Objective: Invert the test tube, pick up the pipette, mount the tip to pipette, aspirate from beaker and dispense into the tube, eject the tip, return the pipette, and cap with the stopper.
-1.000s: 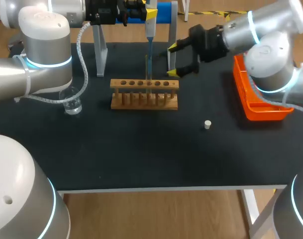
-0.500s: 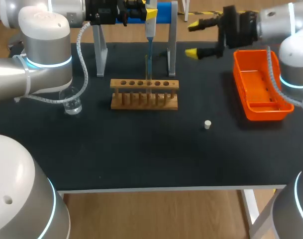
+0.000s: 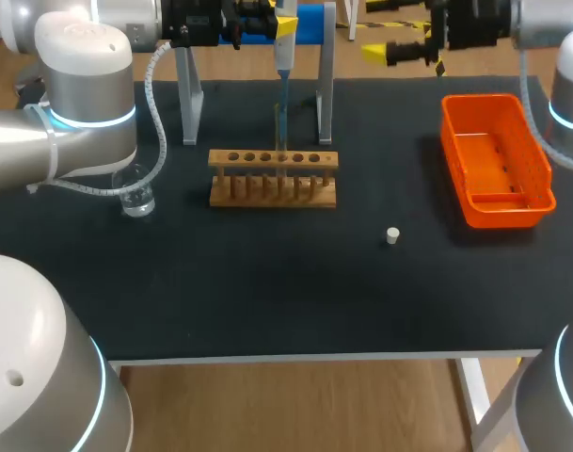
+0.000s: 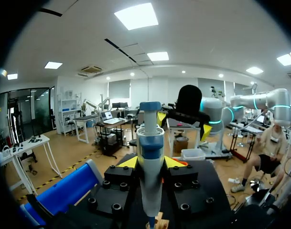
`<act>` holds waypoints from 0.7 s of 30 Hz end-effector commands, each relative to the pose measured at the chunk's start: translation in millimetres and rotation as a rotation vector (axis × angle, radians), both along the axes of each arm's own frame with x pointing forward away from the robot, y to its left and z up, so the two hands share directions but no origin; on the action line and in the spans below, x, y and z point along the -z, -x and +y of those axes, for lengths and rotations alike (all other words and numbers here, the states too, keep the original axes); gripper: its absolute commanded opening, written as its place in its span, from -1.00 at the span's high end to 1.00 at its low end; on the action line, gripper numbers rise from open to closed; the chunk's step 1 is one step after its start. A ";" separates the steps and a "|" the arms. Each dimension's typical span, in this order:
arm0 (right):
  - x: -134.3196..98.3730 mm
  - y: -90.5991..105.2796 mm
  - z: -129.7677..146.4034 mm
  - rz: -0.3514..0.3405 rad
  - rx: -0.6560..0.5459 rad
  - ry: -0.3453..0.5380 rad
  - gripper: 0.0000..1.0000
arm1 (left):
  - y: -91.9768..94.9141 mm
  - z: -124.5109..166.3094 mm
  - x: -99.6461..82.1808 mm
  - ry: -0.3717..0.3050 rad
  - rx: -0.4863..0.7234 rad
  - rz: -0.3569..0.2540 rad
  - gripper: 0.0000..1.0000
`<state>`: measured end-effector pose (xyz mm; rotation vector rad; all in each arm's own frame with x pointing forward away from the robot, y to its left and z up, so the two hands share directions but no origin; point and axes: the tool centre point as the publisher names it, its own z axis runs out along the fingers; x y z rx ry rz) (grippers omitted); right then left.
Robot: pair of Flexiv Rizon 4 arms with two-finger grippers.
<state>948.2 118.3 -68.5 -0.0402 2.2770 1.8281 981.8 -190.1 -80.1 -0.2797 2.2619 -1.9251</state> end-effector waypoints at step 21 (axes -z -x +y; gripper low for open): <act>-66.0 -36.7 55.7 0.080 -0.045 -0.146 1.00 | -0.8 -0.2 -0.5 -0.001 0.000 0.000 1.00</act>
